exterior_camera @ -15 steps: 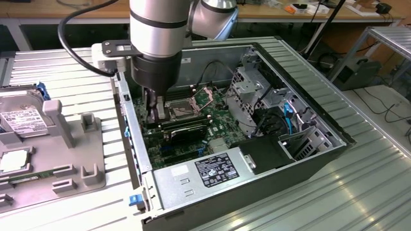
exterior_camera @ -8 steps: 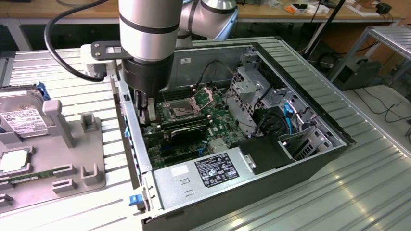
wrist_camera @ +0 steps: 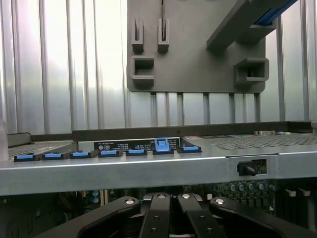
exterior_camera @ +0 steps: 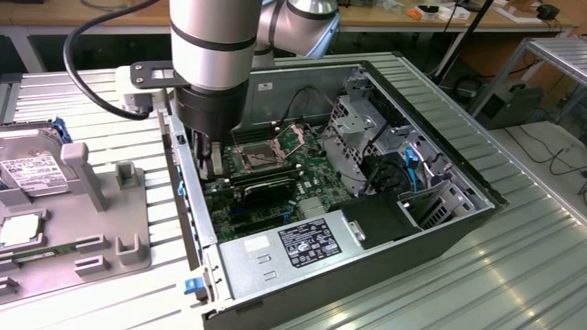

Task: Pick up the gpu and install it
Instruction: 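Press down on the gpu until it lock into place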

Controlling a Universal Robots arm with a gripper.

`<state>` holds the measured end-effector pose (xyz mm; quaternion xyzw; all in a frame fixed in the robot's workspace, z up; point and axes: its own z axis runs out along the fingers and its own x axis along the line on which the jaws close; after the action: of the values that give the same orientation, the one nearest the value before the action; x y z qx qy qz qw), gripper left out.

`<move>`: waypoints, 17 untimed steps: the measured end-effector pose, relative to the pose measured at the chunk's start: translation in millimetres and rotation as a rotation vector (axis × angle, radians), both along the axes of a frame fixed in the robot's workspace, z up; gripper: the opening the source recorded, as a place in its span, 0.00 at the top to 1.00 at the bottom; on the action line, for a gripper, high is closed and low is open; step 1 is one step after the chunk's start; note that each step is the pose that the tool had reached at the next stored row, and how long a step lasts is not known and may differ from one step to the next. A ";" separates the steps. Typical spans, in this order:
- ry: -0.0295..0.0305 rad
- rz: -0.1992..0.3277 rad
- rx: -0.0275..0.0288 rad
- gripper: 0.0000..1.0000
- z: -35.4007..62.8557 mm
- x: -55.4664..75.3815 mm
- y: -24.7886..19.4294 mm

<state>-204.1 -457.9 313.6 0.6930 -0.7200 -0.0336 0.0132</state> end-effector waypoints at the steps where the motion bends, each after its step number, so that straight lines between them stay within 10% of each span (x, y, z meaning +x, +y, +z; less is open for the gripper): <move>1: 0.0002 0.000 -0.0001 0.89 -0.6 0.0 -0.3; 12: 0.0010 0.000 -0.0018 0.89 -6.4 0.0 -1.0; 17: 0.0150 0.000 -0.0015 0.89 -4.3 -0.1 -1.0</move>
<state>-204.1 -458.9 309.3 0.6927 -0.7199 -0.0382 0.0191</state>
